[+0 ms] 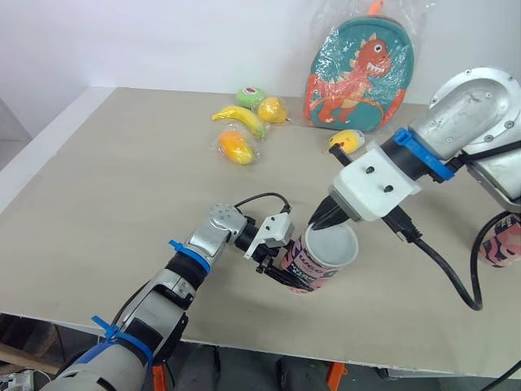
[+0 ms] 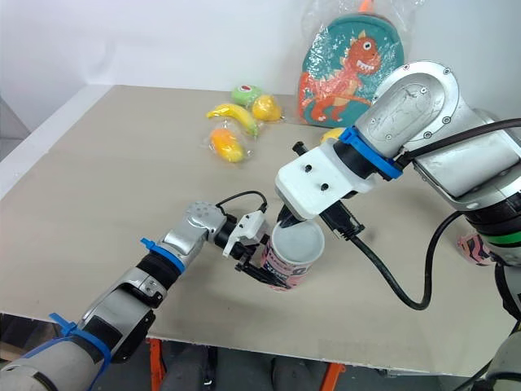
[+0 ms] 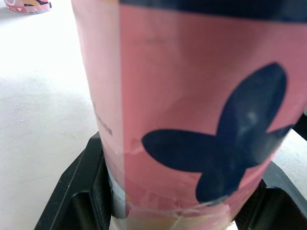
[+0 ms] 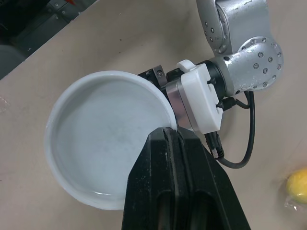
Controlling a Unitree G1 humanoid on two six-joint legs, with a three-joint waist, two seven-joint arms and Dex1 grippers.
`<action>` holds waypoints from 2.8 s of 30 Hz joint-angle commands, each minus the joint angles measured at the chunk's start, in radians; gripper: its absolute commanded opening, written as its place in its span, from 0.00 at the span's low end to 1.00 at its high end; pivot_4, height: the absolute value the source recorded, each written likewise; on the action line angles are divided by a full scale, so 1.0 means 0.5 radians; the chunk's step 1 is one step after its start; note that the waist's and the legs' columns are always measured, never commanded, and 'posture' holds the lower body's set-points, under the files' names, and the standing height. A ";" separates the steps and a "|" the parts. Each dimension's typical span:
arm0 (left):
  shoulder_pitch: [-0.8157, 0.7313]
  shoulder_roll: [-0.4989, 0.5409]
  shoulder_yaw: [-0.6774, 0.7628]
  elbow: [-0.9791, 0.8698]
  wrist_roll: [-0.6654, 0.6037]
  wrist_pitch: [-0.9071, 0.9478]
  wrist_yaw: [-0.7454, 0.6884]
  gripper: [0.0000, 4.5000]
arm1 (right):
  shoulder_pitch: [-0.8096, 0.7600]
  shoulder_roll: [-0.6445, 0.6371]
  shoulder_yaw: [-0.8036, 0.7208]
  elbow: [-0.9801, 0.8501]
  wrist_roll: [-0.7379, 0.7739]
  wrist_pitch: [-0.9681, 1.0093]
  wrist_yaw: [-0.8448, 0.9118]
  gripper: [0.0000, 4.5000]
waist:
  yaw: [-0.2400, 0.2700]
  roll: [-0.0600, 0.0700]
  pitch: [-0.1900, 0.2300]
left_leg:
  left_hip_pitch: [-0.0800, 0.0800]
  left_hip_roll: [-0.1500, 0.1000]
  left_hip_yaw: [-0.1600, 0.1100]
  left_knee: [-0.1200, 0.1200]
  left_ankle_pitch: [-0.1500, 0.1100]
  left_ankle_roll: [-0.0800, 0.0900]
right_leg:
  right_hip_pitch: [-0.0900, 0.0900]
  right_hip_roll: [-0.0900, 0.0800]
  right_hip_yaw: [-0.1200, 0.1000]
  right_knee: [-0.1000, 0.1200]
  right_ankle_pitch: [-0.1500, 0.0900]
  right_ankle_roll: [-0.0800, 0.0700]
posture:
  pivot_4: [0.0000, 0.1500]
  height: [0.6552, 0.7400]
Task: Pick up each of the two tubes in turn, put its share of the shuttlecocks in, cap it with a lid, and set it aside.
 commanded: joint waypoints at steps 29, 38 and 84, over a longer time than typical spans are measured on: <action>0.018 0.047 0.044 0.033 0.020 0.034 0.079 0.60 | -0.009 0.162 -0.378 0.295 0.045 0.254 0.087 0.90 | -0.010 -0.014 -0.006 | 0.009 0.009 0.003 -0.002 0.000 -0.001 | 0.003 0.005 -0.002 0.000 0.004 -0.010 | 1.00 0.88; -0.003 0.039 0.037 0.079 0.026 0.009 0.063 0.60 | 0.243 0.026 -0.508 -0.004 0.220 0.417 0.087 0.04 | -0.013 -0.014 -0.006 | 0.009 0.009 0.004 -0.002 0.000 -0.002 | 0.002 0.004 0.000 0.000 0.003 -0.010 | 1.00 0.88; 0.270 0.471 0.156 -0.596 -0.166 0.489 -0.090 0.97 | 1.130 -0.324 -1.543 -0.484 0.452 0.795 -0.233 0.00 | 0.009 -0.010 -0.004 | -0.007 0.003 -0.004 -0.023 0.003 -0.008 | -0.018 0.005 -0.002 0.001 -0.004 -0.013 | 1.00 0.88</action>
